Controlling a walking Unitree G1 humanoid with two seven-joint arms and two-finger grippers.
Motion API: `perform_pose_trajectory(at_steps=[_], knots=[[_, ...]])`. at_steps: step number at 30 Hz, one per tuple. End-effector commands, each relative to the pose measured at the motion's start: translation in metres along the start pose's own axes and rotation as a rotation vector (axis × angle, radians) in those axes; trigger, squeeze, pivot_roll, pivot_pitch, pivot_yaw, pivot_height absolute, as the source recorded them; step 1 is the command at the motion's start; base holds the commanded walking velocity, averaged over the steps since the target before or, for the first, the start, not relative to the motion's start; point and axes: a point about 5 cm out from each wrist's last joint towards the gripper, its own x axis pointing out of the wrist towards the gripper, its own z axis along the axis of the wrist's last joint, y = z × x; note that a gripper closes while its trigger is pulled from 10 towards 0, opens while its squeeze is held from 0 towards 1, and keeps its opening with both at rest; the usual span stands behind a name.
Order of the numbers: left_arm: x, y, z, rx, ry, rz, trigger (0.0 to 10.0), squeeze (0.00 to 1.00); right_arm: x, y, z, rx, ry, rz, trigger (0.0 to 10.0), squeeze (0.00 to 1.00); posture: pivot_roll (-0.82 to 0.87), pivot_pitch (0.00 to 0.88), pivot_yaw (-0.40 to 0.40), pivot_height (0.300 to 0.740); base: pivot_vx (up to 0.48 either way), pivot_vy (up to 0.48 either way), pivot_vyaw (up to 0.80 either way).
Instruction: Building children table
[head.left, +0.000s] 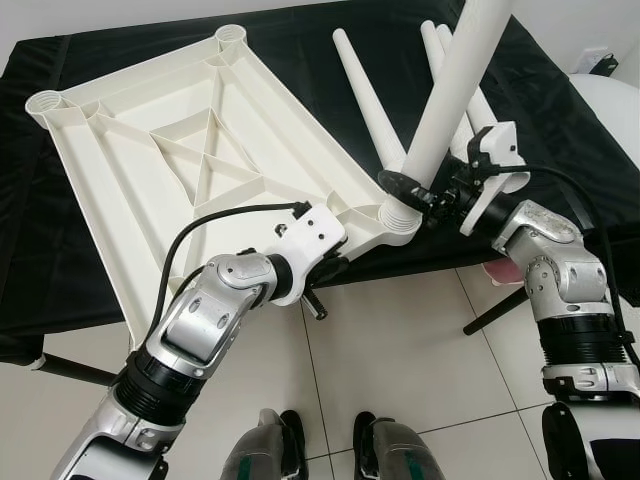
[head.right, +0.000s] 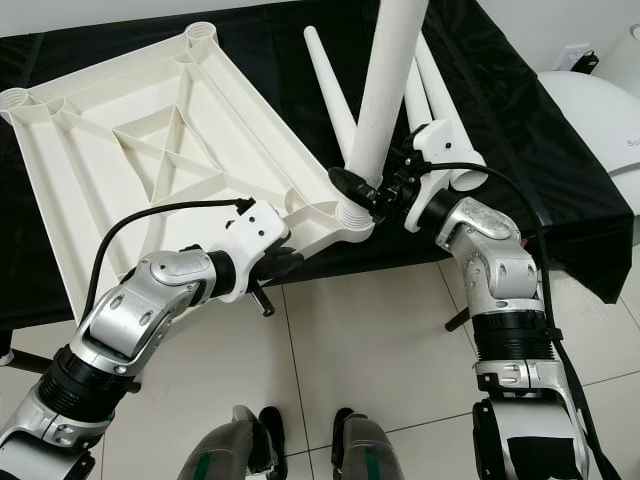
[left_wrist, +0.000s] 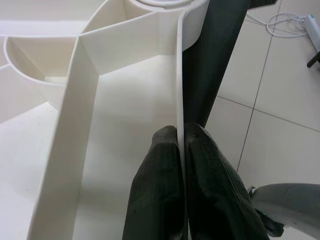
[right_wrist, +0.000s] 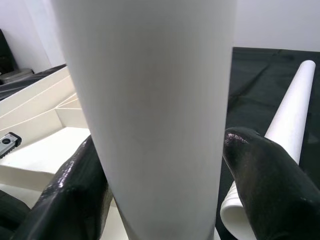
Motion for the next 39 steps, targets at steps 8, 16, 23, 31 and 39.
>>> perform_pose_trajectory(at_steps=[8,16,23,31,39], knots=[[-0.0036,-0.001,0.0081,0.009,-0.04,0.007,10.0,0.0,-0.0012,-0.0032,-0.0001,0.001,-0.005,0.003,10.0,0.0,-0.08,0.227,0.032,0.74,0.0,0.0,0.0],[-0.0042,-0.0023,0.0076,0.008,-0.039,0.006,10.0,0.0,-0.0008,-0.0041,0.001,-0.006,-0.028,0.008,0.0,0.0,-0.08,0.222,0.033,0.74,0.0,0.0,0.0],[-0.004,-0.0031,0.0071,0.007,-0.038,0.002,10.0,0.0,-0.0016,-0.0053,-0.0004,-0.036,-0.008,0.006,10.0,0.0,-0.08,0.221,0.034,0.74,0.0,0.0,0.0],[-0.0035,-0.0028,0.0076,0.008,-0.038,0.0,10.0,0.0,-0.0027,-0.006,-0.0003,-0.009,-0.037,-0.016,0.0,0.0,-0.08,0.22,0.035,0.74,0.0,0.0,0.0],[-0.0043,-0.0022,0.007,0.005,-0.033,0.002,10.0,0.0,-0.0015,-0.002,-0.0015,-0.026,-0.031,-0.042,10.0,0.0,-0.08,0.231,0.038,0.74,0.0,0.0,0.0]])
